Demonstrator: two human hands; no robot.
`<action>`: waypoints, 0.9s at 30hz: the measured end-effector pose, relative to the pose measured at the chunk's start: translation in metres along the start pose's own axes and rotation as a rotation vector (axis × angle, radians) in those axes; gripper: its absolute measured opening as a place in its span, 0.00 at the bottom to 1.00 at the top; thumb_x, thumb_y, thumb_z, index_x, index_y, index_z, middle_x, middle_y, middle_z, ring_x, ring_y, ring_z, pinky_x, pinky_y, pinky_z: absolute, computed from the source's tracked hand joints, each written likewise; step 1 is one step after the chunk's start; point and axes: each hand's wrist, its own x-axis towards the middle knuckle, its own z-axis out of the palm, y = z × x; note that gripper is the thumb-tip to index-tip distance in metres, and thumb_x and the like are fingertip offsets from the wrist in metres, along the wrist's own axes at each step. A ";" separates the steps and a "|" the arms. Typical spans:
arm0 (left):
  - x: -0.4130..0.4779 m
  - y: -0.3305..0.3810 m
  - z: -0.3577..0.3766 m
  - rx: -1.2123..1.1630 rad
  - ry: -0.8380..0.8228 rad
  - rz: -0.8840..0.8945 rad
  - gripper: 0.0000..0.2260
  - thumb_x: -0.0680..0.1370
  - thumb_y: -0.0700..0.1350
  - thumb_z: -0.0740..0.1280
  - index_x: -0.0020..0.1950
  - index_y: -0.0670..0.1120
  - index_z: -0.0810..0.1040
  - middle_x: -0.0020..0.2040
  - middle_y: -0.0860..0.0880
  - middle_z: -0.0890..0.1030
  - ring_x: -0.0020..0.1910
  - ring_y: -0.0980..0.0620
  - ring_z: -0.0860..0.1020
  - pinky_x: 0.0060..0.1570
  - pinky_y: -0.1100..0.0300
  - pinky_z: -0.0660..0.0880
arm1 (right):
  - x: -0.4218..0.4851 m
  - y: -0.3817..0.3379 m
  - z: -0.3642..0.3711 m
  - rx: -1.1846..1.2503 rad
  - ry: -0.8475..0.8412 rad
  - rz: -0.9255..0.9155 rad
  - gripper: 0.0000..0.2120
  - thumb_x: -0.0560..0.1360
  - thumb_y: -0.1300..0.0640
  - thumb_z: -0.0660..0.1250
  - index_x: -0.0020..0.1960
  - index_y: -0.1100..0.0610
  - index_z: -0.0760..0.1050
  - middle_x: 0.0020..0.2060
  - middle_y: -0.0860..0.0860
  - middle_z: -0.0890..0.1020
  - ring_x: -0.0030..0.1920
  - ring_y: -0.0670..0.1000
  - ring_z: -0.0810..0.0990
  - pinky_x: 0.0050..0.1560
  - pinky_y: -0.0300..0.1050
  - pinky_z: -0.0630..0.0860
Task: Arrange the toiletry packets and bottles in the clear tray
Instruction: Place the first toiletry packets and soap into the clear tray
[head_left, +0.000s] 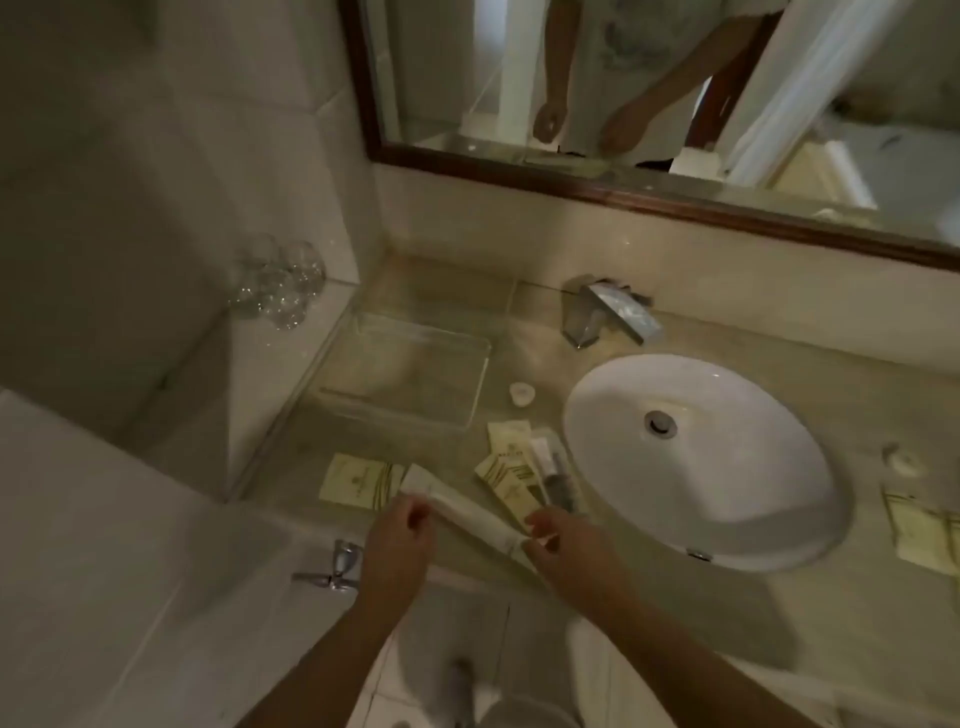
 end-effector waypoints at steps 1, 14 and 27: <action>0.011 -0.005 -0.007 0.011 0.066 0.020 0.05 0.76 0.38 0.64 0.44 0.46 0.77 0.40 0.50 0.78 0.40 0.51 0.77 0.41 0.55 0.74 | 0.011 -0.005 0.004 -0.056 0.007 -0.005 0.12 0.77 0.47 0.65 0.59 0.47 0.76 0.54 0.46 0.81 0.51 0.47 0.80 0.50 0.42 0.76; 0.092 -0.052 -0.054 0.479 0.094 -0.212 0.30 0.65 0.53 0.73 0.65 0.49 0.71 0.69 0.37 0.64 0.65 0.35 0.63 0.64 0.41 0.63 | 0.119 -0.038 -0.016 -0.290 0.208 -0.035 0.20 0.74 0.49 0.68 0.64 0.52 0.73 0.59 0.53 0.77 0.59 0.55 0.75 0.54 0.50 0.74; 0.112 -0.050 -0.085 0.489 0.209 -0.567 0.40 0.67 0.54 0.76 0.72 0.43 0.61 0.68 0.38 0.68 0.68 0.36 0.66 0.63 0.45 0.68 | 0.171 -0.045 -0.018 -0.618 -0.094 -0.156 0.26 0.66 0.43 0.71 0.60 0.52 0.72 0.58 0.54 0.77 0.60 0.58 0.72 0.58 0.52 0.73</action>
